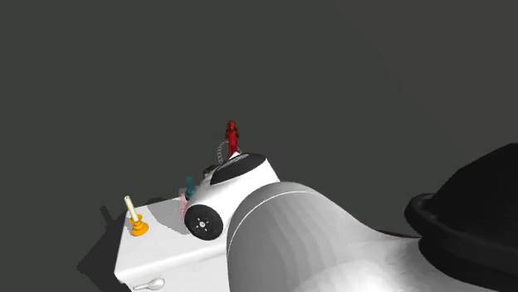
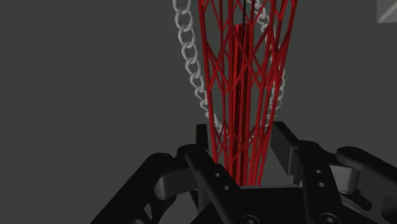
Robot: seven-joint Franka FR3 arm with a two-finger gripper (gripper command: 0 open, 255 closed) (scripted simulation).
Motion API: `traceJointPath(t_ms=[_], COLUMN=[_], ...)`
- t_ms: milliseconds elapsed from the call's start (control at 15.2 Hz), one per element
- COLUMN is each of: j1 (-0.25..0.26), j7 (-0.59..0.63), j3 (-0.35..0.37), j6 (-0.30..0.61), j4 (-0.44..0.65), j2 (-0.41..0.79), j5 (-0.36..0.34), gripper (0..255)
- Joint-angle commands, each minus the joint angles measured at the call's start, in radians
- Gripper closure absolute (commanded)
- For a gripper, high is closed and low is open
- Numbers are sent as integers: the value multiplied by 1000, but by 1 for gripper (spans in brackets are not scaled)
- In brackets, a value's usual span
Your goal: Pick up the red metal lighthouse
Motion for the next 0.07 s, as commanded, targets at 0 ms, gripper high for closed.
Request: traceJointPath(t_ms=[0], j1=[1], j7=[-5], j3=[-4], j6=[-1], j4=[-2], j2=[6], j5=[-2], gripper=[255])
